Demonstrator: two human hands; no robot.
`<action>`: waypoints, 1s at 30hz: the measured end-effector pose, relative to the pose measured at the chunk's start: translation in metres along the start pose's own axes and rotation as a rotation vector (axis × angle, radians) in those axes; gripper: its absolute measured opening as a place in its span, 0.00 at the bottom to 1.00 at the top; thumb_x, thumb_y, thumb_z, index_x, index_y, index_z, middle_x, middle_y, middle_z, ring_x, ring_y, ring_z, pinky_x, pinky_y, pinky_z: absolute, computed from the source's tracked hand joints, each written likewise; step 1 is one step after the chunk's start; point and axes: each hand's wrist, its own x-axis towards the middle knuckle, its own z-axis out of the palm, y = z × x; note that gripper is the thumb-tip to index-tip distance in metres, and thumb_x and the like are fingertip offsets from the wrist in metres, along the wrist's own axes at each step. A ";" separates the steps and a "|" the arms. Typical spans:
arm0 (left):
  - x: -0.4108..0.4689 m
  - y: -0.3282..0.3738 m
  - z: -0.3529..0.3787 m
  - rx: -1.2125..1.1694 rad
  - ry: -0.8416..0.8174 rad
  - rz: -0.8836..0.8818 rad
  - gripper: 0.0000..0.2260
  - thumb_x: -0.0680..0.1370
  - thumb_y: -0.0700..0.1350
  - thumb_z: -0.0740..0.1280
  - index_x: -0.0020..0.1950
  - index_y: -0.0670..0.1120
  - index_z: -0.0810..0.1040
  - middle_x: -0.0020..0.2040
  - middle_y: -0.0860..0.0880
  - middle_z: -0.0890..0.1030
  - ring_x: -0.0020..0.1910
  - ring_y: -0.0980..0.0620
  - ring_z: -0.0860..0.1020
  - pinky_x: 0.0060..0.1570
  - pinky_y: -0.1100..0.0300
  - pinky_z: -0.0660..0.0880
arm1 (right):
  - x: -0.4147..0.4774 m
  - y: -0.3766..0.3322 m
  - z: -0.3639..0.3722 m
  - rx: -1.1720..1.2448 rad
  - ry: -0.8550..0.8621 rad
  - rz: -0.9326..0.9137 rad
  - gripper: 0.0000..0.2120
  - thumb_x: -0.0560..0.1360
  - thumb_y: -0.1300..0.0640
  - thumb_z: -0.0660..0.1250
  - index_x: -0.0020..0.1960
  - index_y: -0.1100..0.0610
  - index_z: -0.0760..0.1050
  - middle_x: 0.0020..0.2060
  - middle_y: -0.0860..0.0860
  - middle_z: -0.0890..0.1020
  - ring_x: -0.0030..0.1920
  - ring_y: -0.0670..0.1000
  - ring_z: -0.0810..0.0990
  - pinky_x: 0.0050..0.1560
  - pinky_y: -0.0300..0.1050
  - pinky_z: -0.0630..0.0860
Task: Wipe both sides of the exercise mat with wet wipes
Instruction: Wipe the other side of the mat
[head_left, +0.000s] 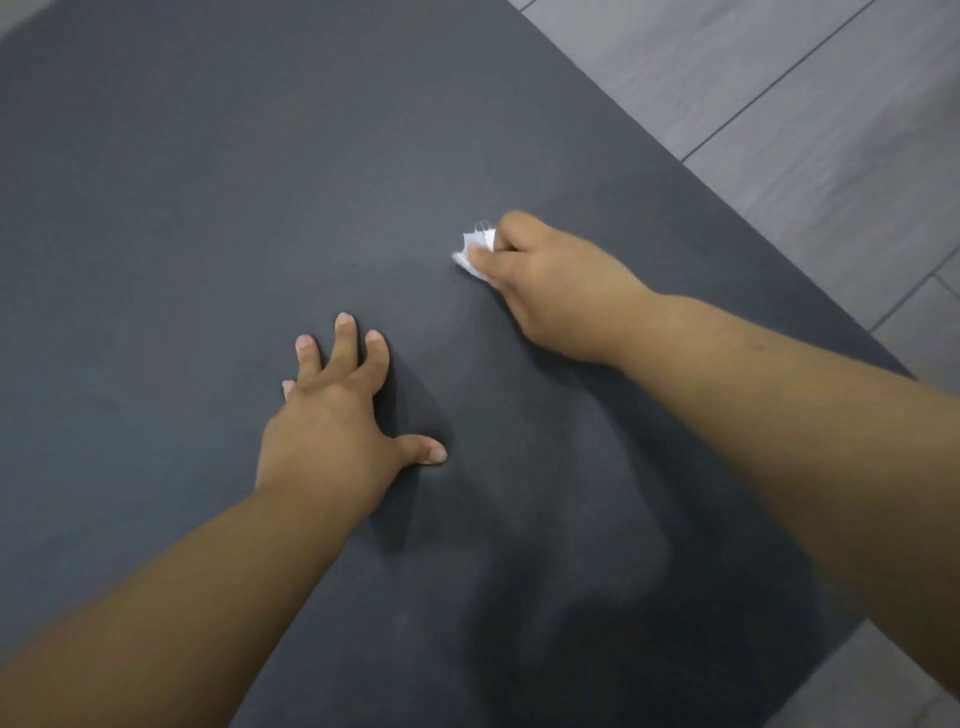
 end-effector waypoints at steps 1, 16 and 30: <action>0.000 0.000 0.000 -0.012 -0.006 -0.011 0.47 0.67 0.63 0.70 0.76 0.55 0.45 0.76 0.58 0.37 0.76 0.44 0.42 0.68 0.46 0.62 | 0.002 0.012 -0.005 -0.012 0.005 0.063 0.20 0.75 0.64 0.58 0.67 0.58 0.71 0.53 0.60 0.74 0.39 0.59 0.75 0.40 0.53 0.77; 0.009 0.008 -0.008 -0.081 -0.091 -0.102 0.48 0.67 0.60 0.72 0.76 0.58 0.43 0.74 0.61 0.33 0.75 0.44 0.37 0.71 0.48 0.56 | 0.014 0.053 -0.035 -0.042 0.049 0.596 0.15 0.77 0.66 0.57 0.63 0.64 0.68 0.58 0.59 0.68 0.40 0.54 0.66 0.40 0.43 0.62; 0.003 -0.012 -0.008 -0.119 -0.043 0.066 0.48 0.66 0.56 0.76 0.77 0.53 0.49 0.77 0.55 0.40 0.76 0.44 0.44 0.71 0.48 0.59 | -0.038 -0.086 0.004 0.058 -0.274 0.334 0.21 0.77 0.61 0.58 0.69 0.52 0.65 0.58 0.53 0.67 0.51 0.55 0.73 0.43 0.40 0.63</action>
